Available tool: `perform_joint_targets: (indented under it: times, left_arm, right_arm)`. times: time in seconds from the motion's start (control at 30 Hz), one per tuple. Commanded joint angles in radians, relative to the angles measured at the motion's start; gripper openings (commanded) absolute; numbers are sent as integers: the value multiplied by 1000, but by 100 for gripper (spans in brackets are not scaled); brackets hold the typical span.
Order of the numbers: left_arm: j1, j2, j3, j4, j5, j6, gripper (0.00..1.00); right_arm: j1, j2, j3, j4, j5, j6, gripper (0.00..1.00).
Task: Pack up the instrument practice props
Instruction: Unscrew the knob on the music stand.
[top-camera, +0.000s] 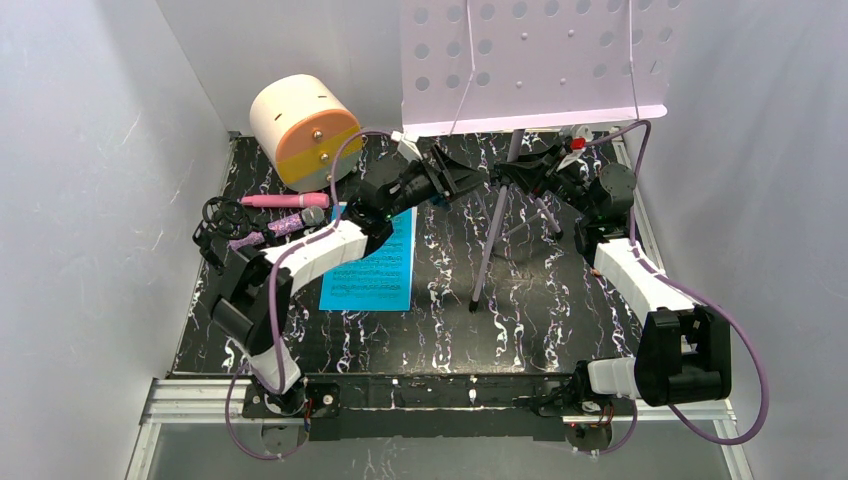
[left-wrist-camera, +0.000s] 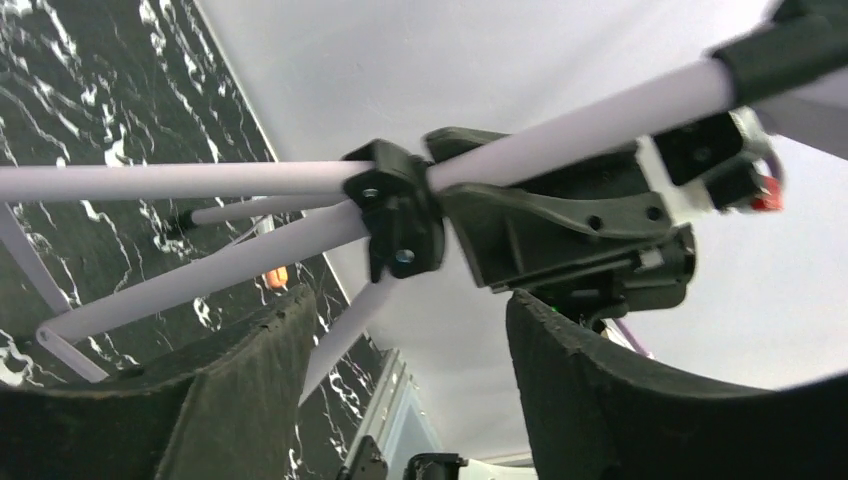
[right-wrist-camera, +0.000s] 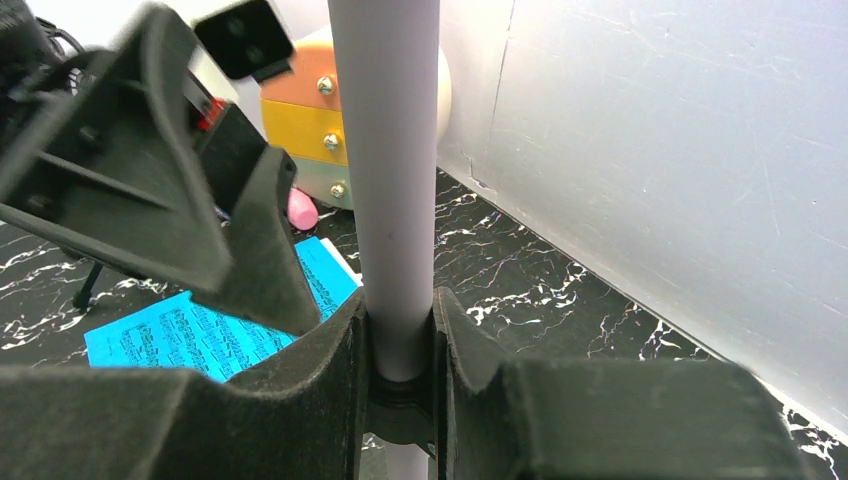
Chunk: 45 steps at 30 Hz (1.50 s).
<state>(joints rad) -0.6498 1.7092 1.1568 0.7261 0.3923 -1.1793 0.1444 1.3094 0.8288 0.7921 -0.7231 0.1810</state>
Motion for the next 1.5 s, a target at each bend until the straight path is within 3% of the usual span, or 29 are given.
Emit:
perform_joint_targets:
  times: [0.0,0.13,0.47,0.77,1.07,1.17,1.47]
  left_arm:
    - [9,-148,-27,9,18,336,73]
    - [8,-210,-77,5,24,712,82]
    - [-47,-220,-161,30,50,1547,84]
    - [-198,-134,-189,58,-156,2254,89]
    - [-232,-19,-136,167,-188,2406,81]
    - [-231,-1,-112,187,-194,2377,75]
    - [-184,-46,-143,257,-122,2278,72]
  right_arm:
    - [-8,22,14,-85,48,-3,1]
    - [-8,26,11,-73,39,-1,1]
    - [-8,30,9,-60,18,-4,1]
    - [-8,36,9,-60,10,-9,1]
    - [-8,36,12,-69,6,-12,1]
    - [-8,35,11,-73,7,-15,1]
    - [-9,23,12,-85,7,-25,1]
